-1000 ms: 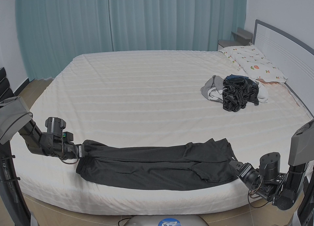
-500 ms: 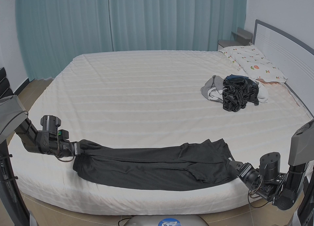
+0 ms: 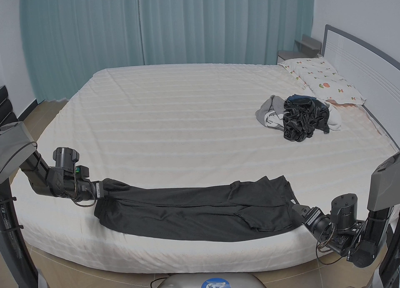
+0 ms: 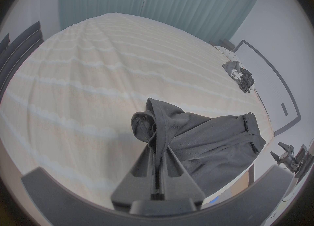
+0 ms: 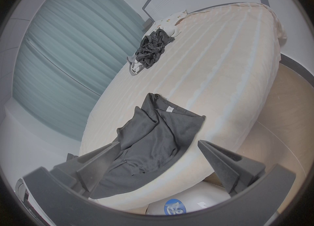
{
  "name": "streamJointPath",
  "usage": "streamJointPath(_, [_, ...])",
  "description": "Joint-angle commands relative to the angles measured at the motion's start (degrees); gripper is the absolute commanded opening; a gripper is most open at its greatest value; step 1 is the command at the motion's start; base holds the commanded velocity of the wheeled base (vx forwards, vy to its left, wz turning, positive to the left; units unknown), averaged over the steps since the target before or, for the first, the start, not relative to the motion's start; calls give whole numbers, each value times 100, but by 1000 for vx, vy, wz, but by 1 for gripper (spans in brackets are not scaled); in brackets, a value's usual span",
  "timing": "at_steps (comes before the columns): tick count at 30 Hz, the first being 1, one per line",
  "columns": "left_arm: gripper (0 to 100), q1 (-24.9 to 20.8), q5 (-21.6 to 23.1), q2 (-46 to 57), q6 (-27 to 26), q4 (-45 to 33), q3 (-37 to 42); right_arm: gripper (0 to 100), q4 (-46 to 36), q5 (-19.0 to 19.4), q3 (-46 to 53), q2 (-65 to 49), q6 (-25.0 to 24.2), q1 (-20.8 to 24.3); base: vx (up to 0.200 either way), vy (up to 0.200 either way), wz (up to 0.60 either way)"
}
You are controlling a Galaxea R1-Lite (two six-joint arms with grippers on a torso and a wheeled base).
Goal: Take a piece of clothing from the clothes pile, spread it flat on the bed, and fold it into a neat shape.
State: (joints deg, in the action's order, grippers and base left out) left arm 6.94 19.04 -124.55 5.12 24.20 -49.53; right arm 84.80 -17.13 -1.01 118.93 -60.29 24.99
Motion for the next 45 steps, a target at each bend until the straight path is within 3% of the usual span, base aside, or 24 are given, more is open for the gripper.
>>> streamJointPath(1, [0,-8,3,-25,42,24,-39,100,2,-1,101,7,0,6,0,0,0])
streamJointPath(8, [0,-281,21,-25,1088,24,-400,100,10,-1,101,16,0,6,0,0,0])
streamJointPath(15, [0,-483,21,10,1228,-29,-382,100,10,-1,101,16,0,6,0,0,0])
streamJointPath(21, [0,-773,-50,159,1589,-47,-373,100,10,8,101,16,0,-3,0,-200,0])
streamJointPath(32, [0,-905,-58,511,1729,-64,-268,100,10,8,101,16,-9,-3,0,-200,0])
streamJointPath(41, [0,-1414,-639,581,2037,-117,-347,100,10,8,101,16,-9,-3,0,-200,0])
streamJointPath(42, [0,-1687,-867,581,2037,-267,-443,100,10,8,101,25,-9,-3,0,-200,0])
streamJointPath(45, [0,-1880,-1016,537,2037,-565,-637,100,10,8,101,25,-9,-3,0,-200,0])
